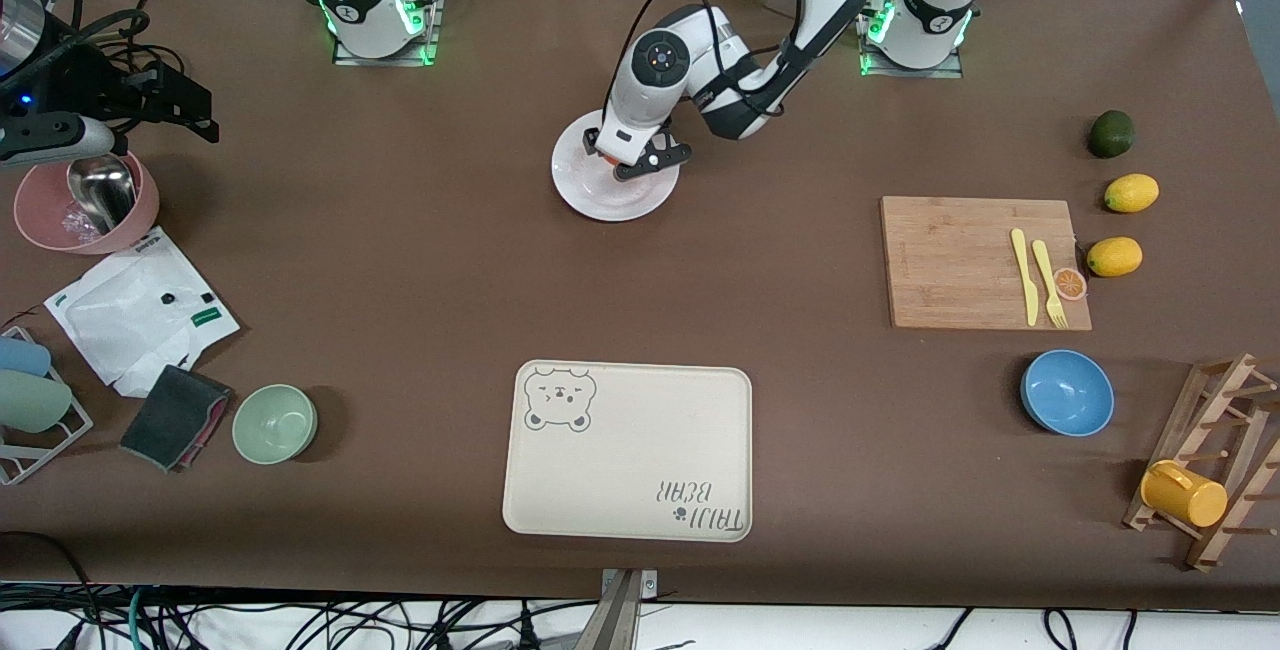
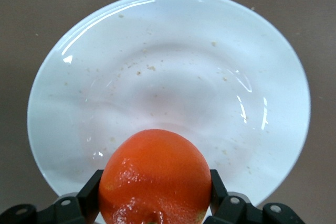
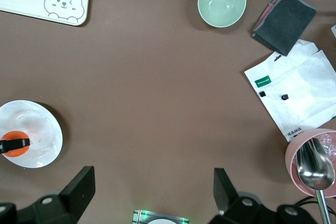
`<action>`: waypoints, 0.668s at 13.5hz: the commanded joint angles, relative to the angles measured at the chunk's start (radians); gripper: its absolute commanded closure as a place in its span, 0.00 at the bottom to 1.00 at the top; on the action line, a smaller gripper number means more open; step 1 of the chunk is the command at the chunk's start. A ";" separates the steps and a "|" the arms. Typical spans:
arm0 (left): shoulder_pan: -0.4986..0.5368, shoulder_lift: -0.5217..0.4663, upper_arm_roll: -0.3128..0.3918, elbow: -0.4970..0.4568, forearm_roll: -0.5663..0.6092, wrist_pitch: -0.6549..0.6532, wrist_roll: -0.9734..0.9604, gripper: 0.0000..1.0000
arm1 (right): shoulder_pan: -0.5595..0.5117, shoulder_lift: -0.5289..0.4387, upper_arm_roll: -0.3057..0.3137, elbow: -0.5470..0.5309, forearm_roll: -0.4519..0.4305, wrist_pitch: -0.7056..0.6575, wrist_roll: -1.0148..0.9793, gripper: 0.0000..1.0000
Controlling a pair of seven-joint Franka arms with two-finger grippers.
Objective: Place orange and plate with both arms
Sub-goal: 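Carry the orange with the left gripper and set it on the white plate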
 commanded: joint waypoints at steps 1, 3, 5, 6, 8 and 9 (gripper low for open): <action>-0.018 0.009 0.018 0.021 0.009 0.006 -0.014 0.58 | -0.002 -0.026 -0.002 -0.027 0.017 0.005 -0.001 0.00; -0.024 0.038 0.026 0.027 0.009 0.050 -0.016 0.58 | -0.002 -0.026 -0.002 -0.027 0.017 0.005 -0.001 0.00; -0.033 0.053 0.035 0.026 0.009 0.086 -0.016 0.50 | -0.002 -0.026 -0.002 -0.027 0.017 0.005 -0.001 0.00; -0.035 0.053 0.040 0.027 0.009 0.086 -0.016 0.11 | -0.002 -0.026 -0.002 -0.027 0.017 0.005 -0.001 0.00; -0.033 0.047 0.045 0.027 0.009 0.084 -0.016 0.00 | -0.002 -0.026 -0.002 -0.027 0.017 0.005 -0.001 0.00; -0.029 0.040 0.045 0.027 0.009 0.081 -0.016 0.00 | -0.002 -0.026 -0.002 -0.027 0.017 0.005 -0.001 0.00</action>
